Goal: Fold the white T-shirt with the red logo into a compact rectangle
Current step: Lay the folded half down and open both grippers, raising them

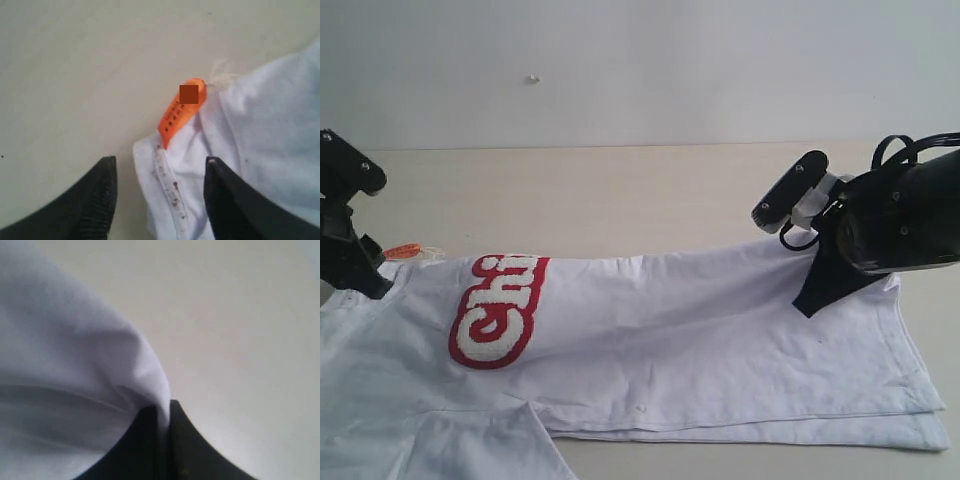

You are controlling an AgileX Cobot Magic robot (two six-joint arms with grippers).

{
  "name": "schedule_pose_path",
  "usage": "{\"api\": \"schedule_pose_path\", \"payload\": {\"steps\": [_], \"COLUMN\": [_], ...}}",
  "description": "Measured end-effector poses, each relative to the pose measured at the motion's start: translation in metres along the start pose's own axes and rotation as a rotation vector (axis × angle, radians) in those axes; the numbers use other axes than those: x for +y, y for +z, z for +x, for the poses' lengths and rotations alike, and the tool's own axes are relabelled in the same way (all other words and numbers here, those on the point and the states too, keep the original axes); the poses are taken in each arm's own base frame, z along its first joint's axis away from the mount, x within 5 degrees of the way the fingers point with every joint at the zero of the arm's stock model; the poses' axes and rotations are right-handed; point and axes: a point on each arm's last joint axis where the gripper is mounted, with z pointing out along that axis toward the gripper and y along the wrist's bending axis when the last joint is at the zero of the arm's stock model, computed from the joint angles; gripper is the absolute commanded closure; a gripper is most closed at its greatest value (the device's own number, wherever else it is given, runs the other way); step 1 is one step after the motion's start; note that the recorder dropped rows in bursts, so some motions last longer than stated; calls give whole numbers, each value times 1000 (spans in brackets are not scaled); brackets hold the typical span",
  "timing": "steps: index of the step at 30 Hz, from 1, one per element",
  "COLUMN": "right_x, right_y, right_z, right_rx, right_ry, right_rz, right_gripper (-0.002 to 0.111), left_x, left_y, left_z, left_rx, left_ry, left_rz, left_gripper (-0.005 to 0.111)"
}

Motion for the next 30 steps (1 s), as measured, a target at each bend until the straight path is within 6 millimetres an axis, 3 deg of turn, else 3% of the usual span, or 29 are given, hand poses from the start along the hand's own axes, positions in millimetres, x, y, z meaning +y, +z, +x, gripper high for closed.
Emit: {"api": "schedule_pose_path", "payload": {"steps": [5, 12, 14, 18, 24, 28, 30], "right_x": [-6, -11, -12, -16, -20, -22, -21], "right_y": [7, 7, 7, 6, 3, -8, -18], "right_z": [-7, -15, -16, -17, -13, -9, -9], "right_rx": [1, -63, -75, -86, -48, -12, -7], "right_ry": [30, -29, -55, -82, 58, 162, 182], "right_rz": [85, 140, 159, 198, 221, 149, 67], "right_gripper": [79, 15, 6, 6, 10, 36, 56], "left_x": [11, 14, 15, 19, 31, 27, 21], "left_y": [3, 2, 2, -4, -39, -62, -72], "left_z": [-13, -16, -15, -15, -22, -16, -6], "left_rx": [-22, -23, -15, 0, -43, -69, -60], "left_ry": [-42, -134, -150, -187, -449, -617, -656], "left_rz": [-32, -47, -52, -80, -123, -99, -91], "left_gripper": [52, 51, 51, 56, 85, 107, 107]}}
